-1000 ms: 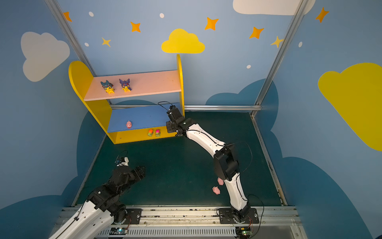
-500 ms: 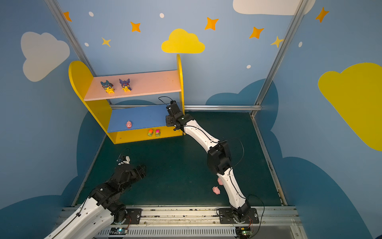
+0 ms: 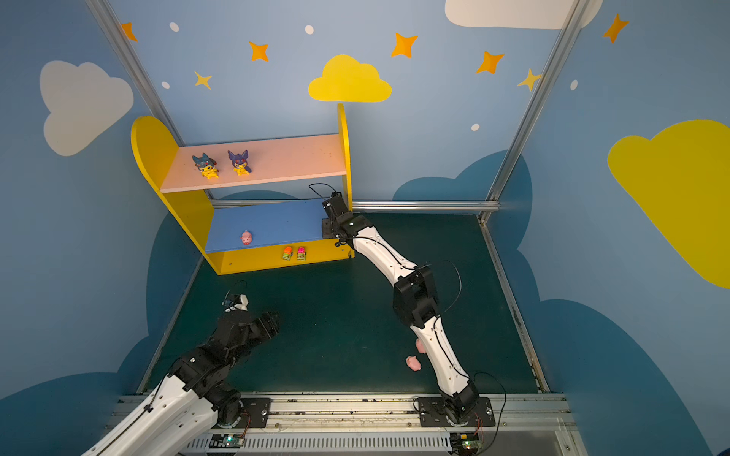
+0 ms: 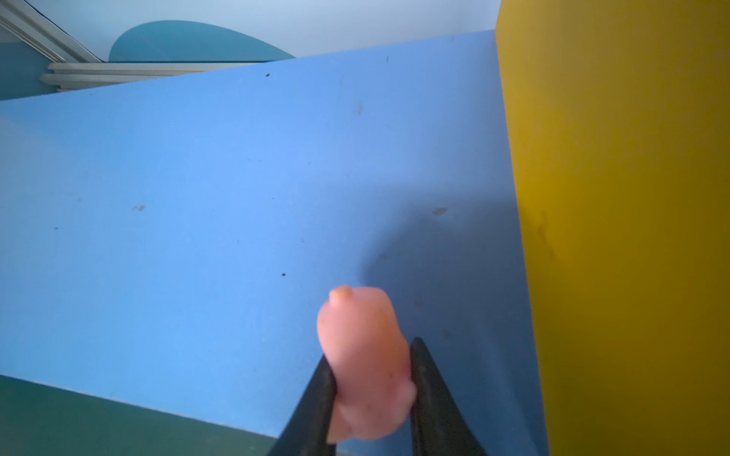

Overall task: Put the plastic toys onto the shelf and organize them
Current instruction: 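Lower the pig onto the blue shelf and open the right gripper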

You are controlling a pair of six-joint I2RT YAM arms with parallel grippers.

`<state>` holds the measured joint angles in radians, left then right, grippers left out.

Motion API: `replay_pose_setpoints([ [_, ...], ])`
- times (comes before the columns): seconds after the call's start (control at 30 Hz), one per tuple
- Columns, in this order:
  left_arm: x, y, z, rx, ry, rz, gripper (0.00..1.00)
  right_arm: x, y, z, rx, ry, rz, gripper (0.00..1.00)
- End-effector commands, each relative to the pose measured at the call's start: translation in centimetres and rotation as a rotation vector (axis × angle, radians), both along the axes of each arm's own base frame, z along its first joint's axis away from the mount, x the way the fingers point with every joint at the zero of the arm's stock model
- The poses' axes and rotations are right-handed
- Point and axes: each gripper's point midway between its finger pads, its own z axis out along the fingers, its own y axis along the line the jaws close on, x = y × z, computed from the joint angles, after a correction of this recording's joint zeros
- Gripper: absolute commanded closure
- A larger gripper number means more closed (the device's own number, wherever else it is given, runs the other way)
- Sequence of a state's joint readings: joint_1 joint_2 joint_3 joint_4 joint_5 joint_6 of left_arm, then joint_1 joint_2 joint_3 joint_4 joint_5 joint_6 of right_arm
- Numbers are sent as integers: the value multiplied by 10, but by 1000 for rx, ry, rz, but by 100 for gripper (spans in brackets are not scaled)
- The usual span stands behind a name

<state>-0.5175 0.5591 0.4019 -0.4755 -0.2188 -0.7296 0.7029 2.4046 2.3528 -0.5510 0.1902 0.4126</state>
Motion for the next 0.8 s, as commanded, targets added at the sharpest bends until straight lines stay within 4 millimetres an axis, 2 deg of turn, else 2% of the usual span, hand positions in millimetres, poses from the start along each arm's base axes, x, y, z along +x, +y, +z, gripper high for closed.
replay_pose_setpoints([
  [0.0,1,2,9,9,-20,2,20,2,-1,-1,4,12,-6,70],
  [0.3,-1,4,9,14,-17,2,20,2,-1,-7,9,27,-11,58],
  [0.4,-2,4,11,12,-22,3,20,3,-2,-6,11,27,-13,51],
  [0.63,-3,6,13,14,-29,7,20,-1,-1,-3,16,35,-11,43],
  [0.77,-3,6,13,13,-28,8,20,-7,1,-3,8,41,-6,42],
])
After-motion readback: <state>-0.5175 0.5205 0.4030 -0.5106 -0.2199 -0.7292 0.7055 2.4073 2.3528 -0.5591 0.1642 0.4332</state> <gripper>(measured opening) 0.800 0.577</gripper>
